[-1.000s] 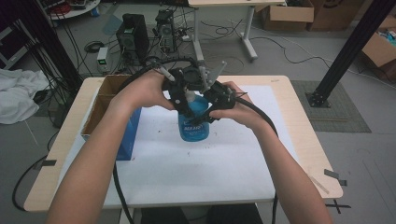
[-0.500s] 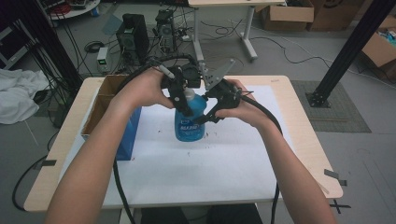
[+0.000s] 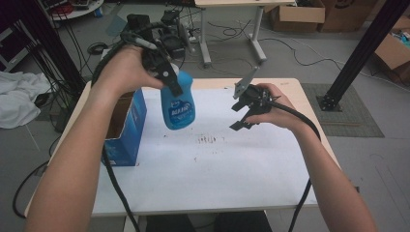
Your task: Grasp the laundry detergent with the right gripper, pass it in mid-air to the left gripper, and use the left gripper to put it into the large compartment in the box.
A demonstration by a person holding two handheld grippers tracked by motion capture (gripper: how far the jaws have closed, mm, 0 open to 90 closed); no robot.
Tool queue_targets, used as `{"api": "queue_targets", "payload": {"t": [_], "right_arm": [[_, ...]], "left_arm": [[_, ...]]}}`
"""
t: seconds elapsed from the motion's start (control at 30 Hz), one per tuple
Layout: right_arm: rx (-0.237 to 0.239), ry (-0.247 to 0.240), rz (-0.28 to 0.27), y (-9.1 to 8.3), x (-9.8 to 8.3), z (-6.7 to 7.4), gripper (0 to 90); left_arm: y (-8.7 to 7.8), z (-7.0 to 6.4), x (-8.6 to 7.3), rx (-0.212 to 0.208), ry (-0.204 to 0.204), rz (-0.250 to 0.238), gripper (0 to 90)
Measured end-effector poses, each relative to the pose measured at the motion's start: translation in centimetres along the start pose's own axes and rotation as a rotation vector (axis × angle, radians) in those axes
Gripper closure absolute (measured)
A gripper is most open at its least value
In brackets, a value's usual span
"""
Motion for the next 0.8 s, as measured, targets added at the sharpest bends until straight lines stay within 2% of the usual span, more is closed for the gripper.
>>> {"api": "queue_targets", "payload": {"t": [0.03,0.07,0.1,0.13,0.17,0.2,0.23,0.33,0.37,0.4,0.43,0.47,0.5,0.67,0.7,0.77,0.8], "right_arm": [[-0.010,-0.005,0.034,-0.2,-0.9,-0.3,24.6],[-0.010,-0.005,0.034,-0.2,-0.9,-0.3,24.6],[-0.016,-0.007,0.056,-0.3,-1.4,-0.4,24.8],[-0.028,-0.017,0.102,-0.7,-2.4,-0.8,24.9],[-0.032,-0.017,0.118,-0.8,-2.7,-0.9,24.9],[-0.038,-0.023,0.135,-1.0,-3.1,-1.1,25.0],[-0.046,-0.025,0.154,-1.1,-3.5,-1.2,24.9],[-0.052,-0.034,0.194,-1.7,-4.4,-1.6,25.2],[-0.059,-0.038,0.206,-1.8,-4.7,-1.7,25.2],[-0.059,-0.038,0.206,-1.8,-4.7,-1.7,25.2],[-0.070,-0.038,0.221,-2.2,-5.2,-2.0,25.2],[-0.070,-0.038,0.221,-2.2,-5.2,-2.0,25.2],[-0.070,-0.037,0.222,-2.4,-5.3,-2.0,25.2],[-0.084,-0.034,0.228,-3.5,-5.9,-2.4,25.3],[-0.093,-0.034,0.235,-3.8,-6.0,-2.6,25.3],[-0.095,-0.031,0.240,-4.1,-6.2,-2.7,25.3],[-0.095,-0.031,0.240,-4.1,-6.2,-2.7,25.3]], "left_arm": [[-1.1,0.8,-0.7,0.028,-0.075,-0.010,38.5],[-1.1,0.8,-0.7,0.028,-0.075,-0.010,38.5],[-1.8,1.2,-1.1,0.044,-0.121,-0.020,38.5],[-2.7,1.9,-1.7,0.066,-0.184,-0.036,38.5],[-3.2,2.2,-2.1,0.073,-0.219,-0.046,38.5],[-3.2,2.2,-2.1,0.073,-0.219,-0.046,38.5],[-4.1,2.9,-2.9,0.086,-0.309,-0.089,38.6],[-5.5,4.1,-4.4,0.119,-0.426,-0.117,38.6],[-6.0,4.5,-5.0,0.134,-0.458,-0.119,38.6],[-6.0,4.5,-5.0,0.134,-0.458,-0.119,38.6],[-6.6,5.1,-6.0,0.162,-0.526,-0.131,38.6],[-6.6,5.1,-6.0,0.162,-0.526,-0.131,38.6],[-7.0,5.6,-6.8,0.180,-0.571,-0.137,38.6],[-7.8,7.0,-9.7,0.226,-0.727,-0.153,38.6],[-7.9,7.3,-10.7,0.241,-0.776,-0.154,38.6],[-7.9,7.5,-11.4,0.253,-0.808,-0.147,38.6],[-7.9,7.5,-11.4,0.253,-0.808,-0.147,38.6]]}}
Point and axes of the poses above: each handheld gripper's, and its own axes: y roughly forward along the jaws, x roughly out of its top, z roughly to its left, the point moved 7 cm from there along y, roughly forward along the jaws, and after that the axes turned 13 degrees about -x, right-handed, at the moved point
